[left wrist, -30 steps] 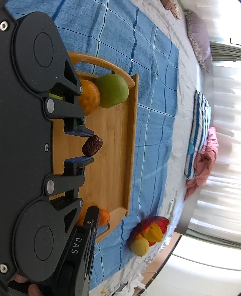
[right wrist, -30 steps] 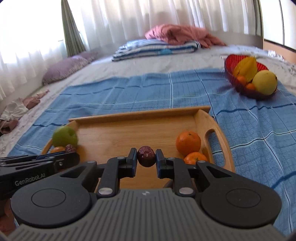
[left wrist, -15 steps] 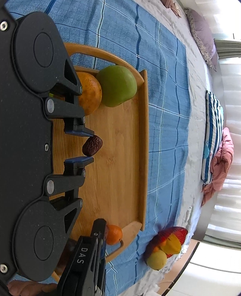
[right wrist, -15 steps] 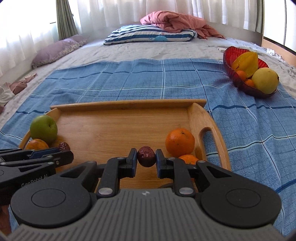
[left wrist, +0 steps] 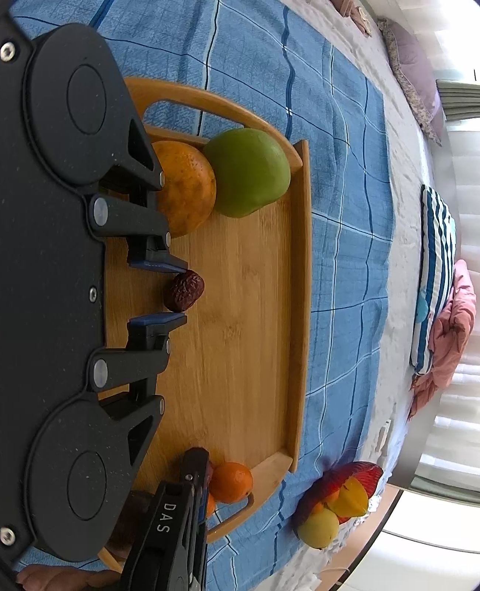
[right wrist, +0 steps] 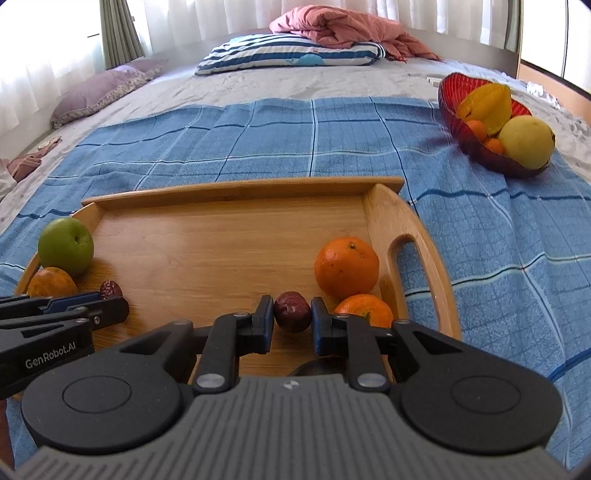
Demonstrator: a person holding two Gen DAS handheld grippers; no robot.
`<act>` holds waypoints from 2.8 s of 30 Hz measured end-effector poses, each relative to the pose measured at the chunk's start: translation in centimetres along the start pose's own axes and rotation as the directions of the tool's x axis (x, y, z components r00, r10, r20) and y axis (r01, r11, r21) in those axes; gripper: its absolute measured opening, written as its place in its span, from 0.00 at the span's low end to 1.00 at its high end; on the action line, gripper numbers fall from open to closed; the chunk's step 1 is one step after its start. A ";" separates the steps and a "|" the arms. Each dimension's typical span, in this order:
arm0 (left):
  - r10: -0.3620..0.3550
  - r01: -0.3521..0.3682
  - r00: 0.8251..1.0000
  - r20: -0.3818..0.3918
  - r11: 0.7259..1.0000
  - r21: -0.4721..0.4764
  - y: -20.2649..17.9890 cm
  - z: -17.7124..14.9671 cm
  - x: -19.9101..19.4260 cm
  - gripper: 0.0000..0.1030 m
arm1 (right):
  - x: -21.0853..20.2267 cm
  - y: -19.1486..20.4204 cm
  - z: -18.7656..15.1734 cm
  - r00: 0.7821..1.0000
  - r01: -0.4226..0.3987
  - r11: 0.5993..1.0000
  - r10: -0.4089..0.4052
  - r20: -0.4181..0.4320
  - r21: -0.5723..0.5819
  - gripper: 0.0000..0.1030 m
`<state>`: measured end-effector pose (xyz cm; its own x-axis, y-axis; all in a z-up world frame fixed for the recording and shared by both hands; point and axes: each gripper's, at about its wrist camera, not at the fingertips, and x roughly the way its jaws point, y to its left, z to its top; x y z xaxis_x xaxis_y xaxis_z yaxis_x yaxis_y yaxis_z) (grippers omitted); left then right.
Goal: Organize fruits
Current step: 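Carry both held dates over the wooden tray, then open both tools to drop the dates onto the tray, then withdraw both open tools from the tray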
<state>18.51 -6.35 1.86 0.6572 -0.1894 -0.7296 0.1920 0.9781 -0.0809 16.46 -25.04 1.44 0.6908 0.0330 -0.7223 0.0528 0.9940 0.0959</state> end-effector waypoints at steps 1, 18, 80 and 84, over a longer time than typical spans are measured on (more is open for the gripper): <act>0.000 0.000 1.000 -0.001 1.000 0.002 -0.1 0.0 0.0 0.21 | 0.0 0.0 0.0 1.000 -0.002 1.000 0.002 -0.001 0.001 0.24; -0.021 0.021 1.000 0.005 1.000 0.001 -0.1 -0.1 0.0 0.31 | 0.0 -0.1 0.1 0.999 -0.032 0.999 0.032 0.002 0.007 0.49; -0.039 -0.007 0.951 0.307 0.989 0.147 -1.7 -13.6 -9.0 1.00 | -7.8 2.2 -15.1 0.919 0.106 0.946 0.024 0.393 -0.307 1.00; -0.046 0.002 0.955 0.294 0.989 0.150 -2.0 -14.0 -8.9 1.00 | -7.7 2.3 -15.3 0.917 0.104 0.942 0.033 0.397 -0.318 1.00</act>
<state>2.10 -5.42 -0.97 0.8328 -0.2516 -0.4930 0.3003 0.9536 0.0205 0.21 -21.42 -3.21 0.9214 0.0212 -0.3880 -0.1076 0.9734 -0.2022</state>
